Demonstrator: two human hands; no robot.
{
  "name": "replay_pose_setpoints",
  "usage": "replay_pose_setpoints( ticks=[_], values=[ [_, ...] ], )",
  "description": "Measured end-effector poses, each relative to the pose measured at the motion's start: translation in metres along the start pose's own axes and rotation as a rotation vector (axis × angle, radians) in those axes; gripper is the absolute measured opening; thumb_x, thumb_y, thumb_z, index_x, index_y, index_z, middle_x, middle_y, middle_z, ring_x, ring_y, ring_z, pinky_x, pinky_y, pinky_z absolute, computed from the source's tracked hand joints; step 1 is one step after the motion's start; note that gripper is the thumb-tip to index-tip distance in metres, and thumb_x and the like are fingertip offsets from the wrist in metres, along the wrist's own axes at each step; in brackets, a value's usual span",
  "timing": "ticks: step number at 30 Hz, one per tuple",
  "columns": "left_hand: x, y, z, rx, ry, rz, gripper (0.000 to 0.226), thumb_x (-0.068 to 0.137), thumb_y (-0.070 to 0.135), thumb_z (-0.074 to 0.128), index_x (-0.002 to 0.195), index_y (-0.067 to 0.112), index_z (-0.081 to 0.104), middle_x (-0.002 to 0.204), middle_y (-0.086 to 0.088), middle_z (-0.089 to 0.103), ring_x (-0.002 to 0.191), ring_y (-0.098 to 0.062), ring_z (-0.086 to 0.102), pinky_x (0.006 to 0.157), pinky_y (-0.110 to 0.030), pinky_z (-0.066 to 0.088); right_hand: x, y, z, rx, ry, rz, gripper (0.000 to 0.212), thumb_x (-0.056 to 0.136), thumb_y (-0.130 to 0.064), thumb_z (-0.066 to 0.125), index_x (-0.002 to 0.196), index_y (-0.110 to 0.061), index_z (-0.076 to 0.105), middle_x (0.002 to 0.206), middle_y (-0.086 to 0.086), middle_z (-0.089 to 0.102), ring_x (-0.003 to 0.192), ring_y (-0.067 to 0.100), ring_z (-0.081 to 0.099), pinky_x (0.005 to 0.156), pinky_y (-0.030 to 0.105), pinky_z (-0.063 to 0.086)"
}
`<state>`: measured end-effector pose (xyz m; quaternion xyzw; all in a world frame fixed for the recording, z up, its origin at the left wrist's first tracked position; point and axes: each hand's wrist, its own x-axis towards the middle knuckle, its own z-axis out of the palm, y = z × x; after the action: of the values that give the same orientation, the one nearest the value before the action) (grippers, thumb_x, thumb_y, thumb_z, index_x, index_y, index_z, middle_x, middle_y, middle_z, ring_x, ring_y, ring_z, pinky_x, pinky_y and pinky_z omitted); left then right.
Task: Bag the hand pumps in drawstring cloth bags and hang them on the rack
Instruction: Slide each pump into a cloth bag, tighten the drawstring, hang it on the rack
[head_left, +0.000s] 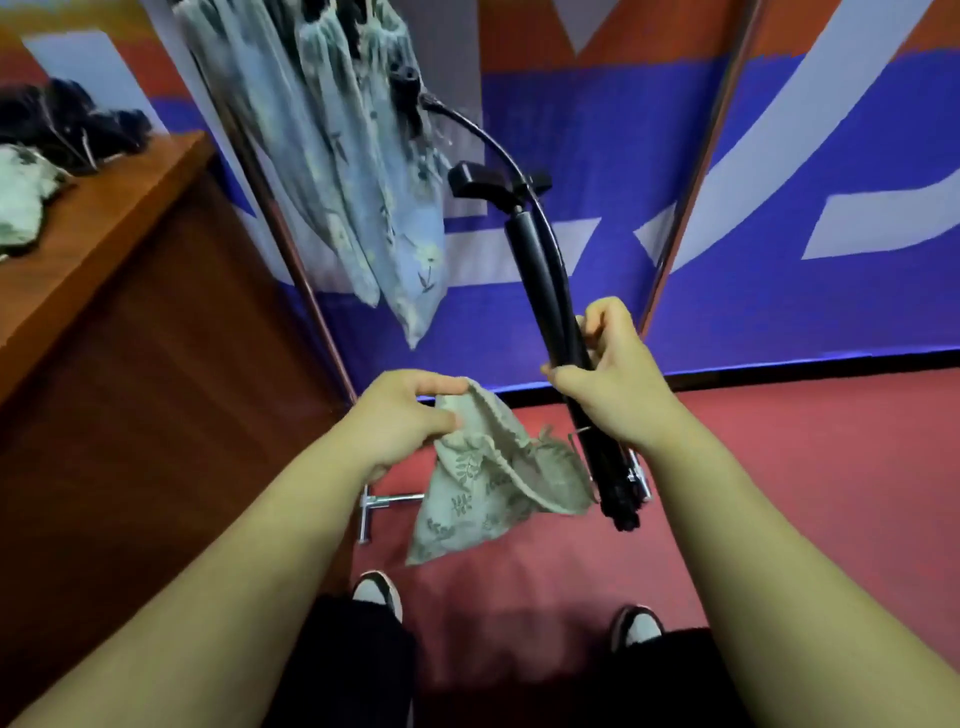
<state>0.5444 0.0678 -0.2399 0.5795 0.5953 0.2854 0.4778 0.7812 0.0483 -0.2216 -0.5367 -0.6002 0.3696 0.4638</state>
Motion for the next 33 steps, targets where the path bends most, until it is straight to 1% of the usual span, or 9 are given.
replay_pose_setpoints(
  ticks=[7,10,12,15,19,22,26,30,33],
  values=[
    [0.034,-0.082,-0.001,-0.138,0.17,-0.058,0.016,0.078,0.015,0.08,0.085,0.029,0.078,0.06,0.002,0.061,0.056,-0.014,0.048,0.059,-0.024,0.042,0.017,0.06,0.041,-0.108,-0.009,0.081,0.036,0.087,-0.021,0.075,0.093,-0.012,0.04,0.075,-0.007,0.046,0.064,0.011,0.042,0.064,0.028,0.039],
    [0.052,-0.105,-0.012,-0.073,0.081,-0.11,0.032,0.086,0.003,0.075,0.105,0.029,0.075,0.052,0.014,0.059,0.053,-0.008,0.05,0.062,-0.025,0.044,0.022,0.071,0.05,-0.167,-0.048,0.085,0.033,0.089,-0.021,0.071,0.093,-0.016,0.038,0.084,0.007,0.058,0.071,0.025,0.057,0.071,0.041,0.046],
    [0.062,-0.114,-0.019,-0.048,0.027,-0.141,0.044,0.087,-0.003,0.071,0.122,0.024,0.071,0.049,0.013,0.056,0.054,-0.01,0.052,0.065,-0.027,0.045,0.022,0.079,0.054,-0.16,-0.116,0.046,0.033,0.093,-0.017,0.067,0.09,-0.021,0.034,0.088,-0.003,0.062,0.077,0.03,0.065,0.077,0.048,0.051],
    [0.071,-0.119,-0.024,-0.045,0.057,-0.13,0.047,0.083,-0.001,0.073,0.124,0.023,0.072,0.068,0.016,0.07,0.065,-0.006,0.066,0.073,-0.025,0.056,0.022,0.09,0.057,-0.179,-0.193,0.023,0.033,0.097,-0.018,0.062,0.089,-0.021,0.03,0.085,-0.014,0.058,0.074,0.026,0.067,0.075,0.039,0.052],
    [0.081,-0.129,-0.025,-0.182,0.226,-0.129,0.023,0.076,0.019,0.078,0.099,0.02,0.083,0.095,0.0,0.081,0.098,-0.021,0.076,0.099,-0.047,0.058,0.015,0.1,0.053,-0.25,-0.231,0.044,0.027,0.099,-0.03,0.059,0.092,-0.018,0.035,0.074,0.001,0.063,0.073,0.022,0.063,0.068,0.03,0.047],
    [0.087,-0.133,-0.024,-0.195,0.237,-0.129,0.021,0.079,0.018,0.08,0.1,0.018,0.082,0.095,-0.002,0.081,0.095,-0.019,0.077,0.097,-0.045,0.058,0.011,0.103,0.044,-0.273,-0.225,0.046,0.026,0.098,-0.031,0.058,0.087,-0.026,0.035,0.075,0.005,0.064,0.072,0.019,0.06,0.062,0.022,0.042],
    [0.089,-0.132,-0.018,-0.105,0.095,-0.121,0.037,0.084,0.004,0.078,0.117,0.022,0.076,0.071,0.009,0.07,0.064,-0.005,0.063,0.072,-0.025,0.053,0.005,0.108,0.02,-0.35,-0.274,0.063,0.03,0.097,-0.03,0.061,0.085,-0.028,0.033,0.076,0.008,0.06,0.07,0.025,0.055,0.065,0.037,0.044],
    [0.09,-0.135,-0.016,-0.063,0.031,-0.137,0.049,0.082,0.0,0.074,0.123,0.026,0.072,0.065,-0.005,0.062,0.064,-0.021,0.055,0.074,-0.036,0.048,0.0,0.115,-0.002,-0.545,-0.345,0.071,0.033,0.095,-0.031,0.063,0.084,-0.029,0.032,0.066,-0.003,0.05,0.057,0.016,0.048,0.056,0.034,0.038],
    [0.092,-0.136,-0.013,-0.027,0.061,-0.145,0.051,0.082,-0.003,0.073,0.127,0.02,0.07,0.056,0.001,0.06,0.057,-0.017,0.051,0.065,-0.028,0.046,-0.004,0.122,-0.009,-0.676,-0.37,0.06,0.03,0.095,-0.033,0.062,0.087,-0.027,0.034,0.071,-0.005,0.051,0.064,0.017,0.05,0.056,0.035,0.037]
  ],
)
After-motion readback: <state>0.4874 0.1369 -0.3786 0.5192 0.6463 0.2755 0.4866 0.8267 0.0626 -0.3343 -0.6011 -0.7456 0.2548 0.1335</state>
